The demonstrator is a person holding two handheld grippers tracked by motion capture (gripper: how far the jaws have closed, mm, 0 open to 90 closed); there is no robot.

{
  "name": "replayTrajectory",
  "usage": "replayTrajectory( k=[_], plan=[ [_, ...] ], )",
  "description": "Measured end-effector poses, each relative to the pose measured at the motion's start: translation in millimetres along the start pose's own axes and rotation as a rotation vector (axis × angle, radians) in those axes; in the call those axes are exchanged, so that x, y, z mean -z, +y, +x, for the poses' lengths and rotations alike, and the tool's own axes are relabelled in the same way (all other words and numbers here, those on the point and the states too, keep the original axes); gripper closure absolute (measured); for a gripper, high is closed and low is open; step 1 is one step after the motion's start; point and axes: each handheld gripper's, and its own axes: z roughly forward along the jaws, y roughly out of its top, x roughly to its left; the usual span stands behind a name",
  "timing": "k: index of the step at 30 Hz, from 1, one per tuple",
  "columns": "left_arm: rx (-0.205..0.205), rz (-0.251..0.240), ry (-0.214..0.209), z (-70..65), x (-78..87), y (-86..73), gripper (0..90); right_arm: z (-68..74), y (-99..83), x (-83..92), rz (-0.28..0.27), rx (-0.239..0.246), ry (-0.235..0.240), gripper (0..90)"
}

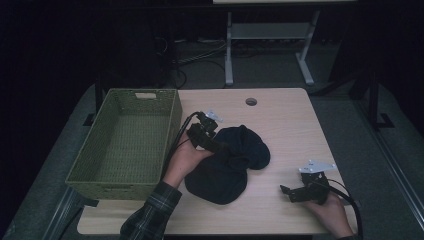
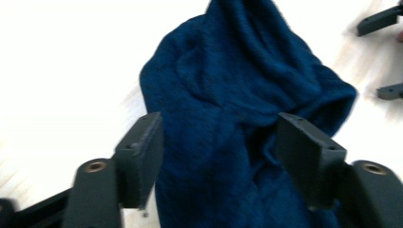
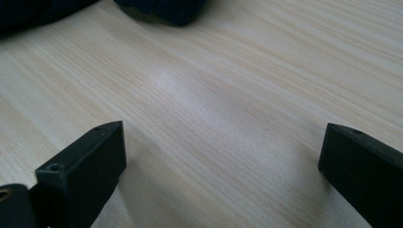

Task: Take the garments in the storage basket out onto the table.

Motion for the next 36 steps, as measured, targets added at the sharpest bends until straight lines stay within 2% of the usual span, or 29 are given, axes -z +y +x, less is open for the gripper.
replayTrajectory(
  k=[7,8,12,13,17,18,24,25,30,31,32,33,35,36],
  plan=[
    [0.009,-0.018,-0.039,-12.2,8.4,-14.3,64.4,0.2,0.0,0.1,0.001,-0.003,0.000,1.5],
    [0.004,-0.016,-0.043,-14.5,9.3,-18.4,64.4,0.2,0.0,0.1,0.001,-0.002,0.000,1.5],
    [0.007,-0.006,-0.072,-23.5,8.1,-34.7,84.8,0.3,0.0,0.1,0.001,-0.004,-0.001,1.5],
    [0.007,-0.006,-0.072,-23.5,8.1,-34.7,87.8,0.3,0.0,0.1,0.001,-0.004,-0.001,1.5],
    [0.007,-0.011,-0.084,-34.4,10.0,-51.8,89.9,0.1,0.0,0.1,0.000,0.000,0.000,1.5],
    [0.007,-0.011,-0.084,-34.4,10.0,-51.8,89.8,0.1,0.0,0.1,0.000,0.000,0.000,1.5],
    [-0.002,0.012,-0.110,-50.2,5.0,-80.5,89.8,0.1,0.0,-0.1,0.001,-0.001,-0.001,1.5],
    [-0.002,0.012,-0.110,-50.2,5.0,-80.5,89.8,0.1,0.0,-0.1,0.001,-0.001,-0.001,1.5],
    [0.016,0.032,-0.124,-54.1,-9.5,-104.1,89.7,0.1,0.0,0.0,0.001,-0.001,-0.001,1.6],
    [0.016,0.032,-0.124,-54.1,-9.5,-104.1,89.7,0.1,0.0,0.0,0.001,-0.001,-0.001,1.6],
    [0.004,0.058,-0.119,-53.7,-15.8,-108.9,89.4,0.5,2.5,0.4,0.021,-0.005,-0.003,3.8],
    [0.004,0.058,-0.119,-53.7,-15.8,-108.9,89.4,0.5,2.5,0.4,0.021,-0.005,-0.003,3.8],
    [0.011,0.073,-0.114,-53.2,-22.5,-113.0,89.3,0.8,6.9,2.2,0.042,-0.001,-0.003,12.4],
    [0.001,0.095,-0.106,-52.5,-26.1,-115.3,89.3,0.8,8.0,3.1,0.046,0.006,-0.003,15.5]
  ],
)
